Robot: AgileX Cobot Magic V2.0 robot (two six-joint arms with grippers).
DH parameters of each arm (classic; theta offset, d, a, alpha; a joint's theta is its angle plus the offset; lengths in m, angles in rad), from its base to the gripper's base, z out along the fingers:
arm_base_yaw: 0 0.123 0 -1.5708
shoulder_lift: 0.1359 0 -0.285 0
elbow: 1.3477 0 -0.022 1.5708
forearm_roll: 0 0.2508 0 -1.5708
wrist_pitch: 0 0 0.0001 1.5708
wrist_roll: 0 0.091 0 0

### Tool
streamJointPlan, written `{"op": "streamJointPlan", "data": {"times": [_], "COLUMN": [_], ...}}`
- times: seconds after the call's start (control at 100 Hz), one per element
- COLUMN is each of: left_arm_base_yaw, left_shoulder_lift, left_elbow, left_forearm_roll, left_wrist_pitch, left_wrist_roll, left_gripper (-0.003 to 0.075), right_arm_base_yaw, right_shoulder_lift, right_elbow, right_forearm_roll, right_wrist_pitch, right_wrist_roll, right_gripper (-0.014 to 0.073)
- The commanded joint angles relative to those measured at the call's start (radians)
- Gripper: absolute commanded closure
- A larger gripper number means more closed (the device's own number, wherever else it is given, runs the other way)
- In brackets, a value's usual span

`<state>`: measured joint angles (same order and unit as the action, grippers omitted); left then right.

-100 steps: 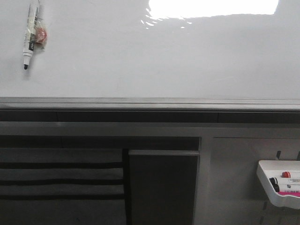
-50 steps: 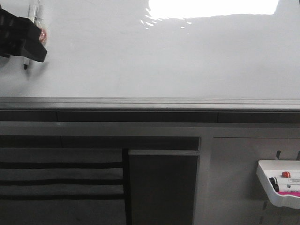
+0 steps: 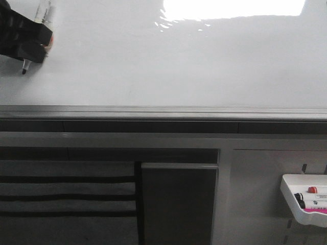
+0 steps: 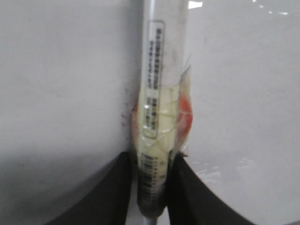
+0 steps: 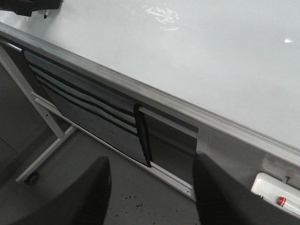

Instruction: Write number 3 on whiteboard

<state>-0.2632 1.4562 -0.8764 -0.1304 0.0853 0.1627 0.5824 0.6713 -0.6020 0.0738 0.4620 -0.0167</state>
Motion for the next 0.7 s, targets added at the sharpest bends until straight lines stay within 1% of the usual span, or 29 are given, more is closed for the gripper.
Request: {"op": "streamJointPlan", "data": {"times": [0.0, 0.11, 0.21, 0.3, 0.39, 0.51, 0.58, 0.63, 0.69], "left_arm_base_yaw": [-0.006, -0.006, -0.027, -0.072, -0.147, -0.252, -0.312, -0.358, -0.403], "left_shoulder_lift": [-0.049, -0.11, -0.177, -0.239, -0.295, -0.335, -0.335, -0.335, -0.335], "left_elbow": [-0.032, -0.032, -0.032, -0.032, -0.034, -0.053, -0.067, -0.073, -0.077], "left_forearm_roll": [-0.001, -0.001, -0.001, -0.001, -0.001, -0.014, -0.053, -0.085, -0.124], "left_wrist_pitch": [-0.033, 0.06, 0.181, 0.286, 0.405, 0.632, 0.731, 0.772, 0.782], "left_wrist_roll": [-0.002, -0.002, 0.011, 0.107, 0.211, 0.327, 0.401, 0.448, 0.497], "left_gripper": [0.0674, 0.0741, 0.0741, 0.0741, 0.0741, 0.0741, 0.0741, 0.0741, 0.0741], "right_arm_base_yaw": [0.002, 0.002, 0.002, 0.002, 0.002, 0.004, 0.003, 0.003, 0.003], "right_shoulder_lift": [0.003, 0.003, 0.015, 0.053, 0.112, 0.202, 0.257, 0.294, 0.338], "right_elbow": [-0.036, -0.036, -0.056, -0.098, -0.148, -0.219, -0.261, -0.289, -0.322], "right_forearm_roll": [0.0, 0.001, 0.024, 0.038, 0.042, 0.061, 0.136, 0.219, 0.333], "right_wrist_pitch": [-0.055, -0.05, -0.017, 0.06, 0.147, 0.262, 0.31, 0.338, 0.366], "right_wrist_roll": [-0.012, 0.003, 0.005, 0.005, 0.005, -0.035, -0.14, -0.282, -0.432], "right_gripper": [0.0249, 0.0249, 0.0249, 0.0249, 0.0249, 0.0249, 0.0249, 0.025, 0.025]}}
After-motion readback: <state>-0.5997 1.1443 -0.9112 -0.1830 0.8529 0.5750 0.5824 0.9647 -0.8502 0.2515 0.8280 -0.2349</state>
